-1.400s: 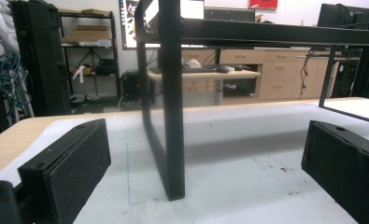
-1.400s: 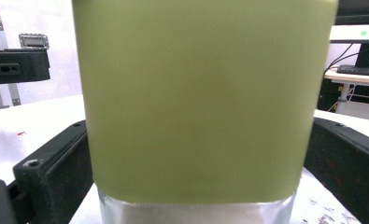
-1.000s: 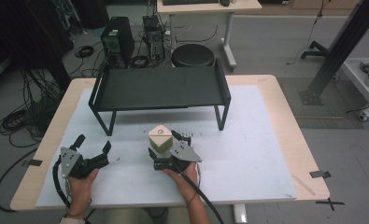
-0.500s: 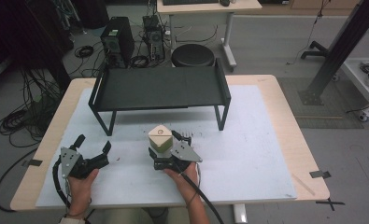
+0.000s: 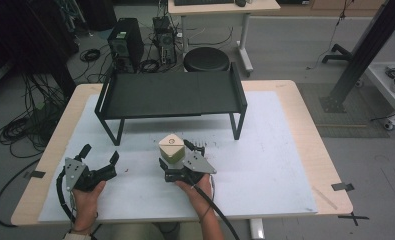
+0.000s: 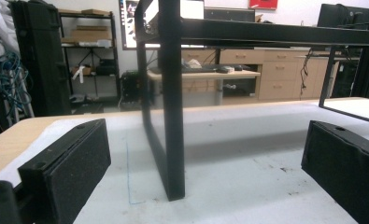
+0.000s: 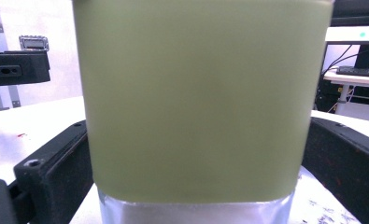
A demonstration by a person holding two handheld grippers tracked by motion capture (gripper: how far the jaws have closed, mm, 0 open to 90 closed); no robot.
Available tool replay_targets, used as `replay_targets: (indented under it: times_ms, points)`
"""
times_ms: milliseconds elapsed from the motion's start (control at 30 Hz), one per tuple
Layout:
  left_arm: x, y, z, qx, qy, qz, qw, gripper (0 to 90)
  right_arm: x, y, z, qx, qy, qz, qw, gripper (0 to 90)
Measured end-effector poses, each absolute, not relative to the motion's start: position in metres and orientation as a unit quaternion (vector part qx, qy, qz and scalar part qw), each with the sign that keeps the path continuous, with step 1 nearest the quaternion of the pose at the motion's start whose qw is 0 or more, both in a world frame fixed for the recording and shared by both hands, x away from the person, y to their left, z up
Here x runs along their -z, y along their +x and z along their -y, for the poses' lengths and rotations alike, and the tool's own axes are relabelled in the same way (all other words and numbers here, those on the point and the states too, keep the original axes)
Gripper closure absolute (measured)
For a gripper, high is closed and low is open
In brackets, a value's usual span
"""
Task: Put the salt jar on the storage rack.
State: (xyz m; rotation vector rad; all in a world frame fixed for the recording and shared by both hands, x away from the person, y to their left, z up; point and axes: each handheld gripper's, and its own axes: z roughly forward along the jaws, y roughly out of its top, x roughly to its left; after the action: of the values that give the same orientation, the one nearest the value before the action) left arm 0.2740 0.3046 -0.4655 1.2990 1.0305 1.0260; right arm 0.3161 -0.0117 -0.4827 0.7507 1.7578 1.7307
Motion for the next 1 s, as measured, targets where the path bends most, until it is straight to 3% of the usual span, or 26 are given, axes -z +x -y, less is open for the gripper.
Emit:
replay_targets:
  times_ms: [1000]
  points:
    - [0.4655, 0.274, -0.3046, -0.436, 0.551, -0.437, 0.561, 1.6, 0.4826, 0.3153, 0.0107, -0.642, 0.273, -0.659, 0.283, 0.4]
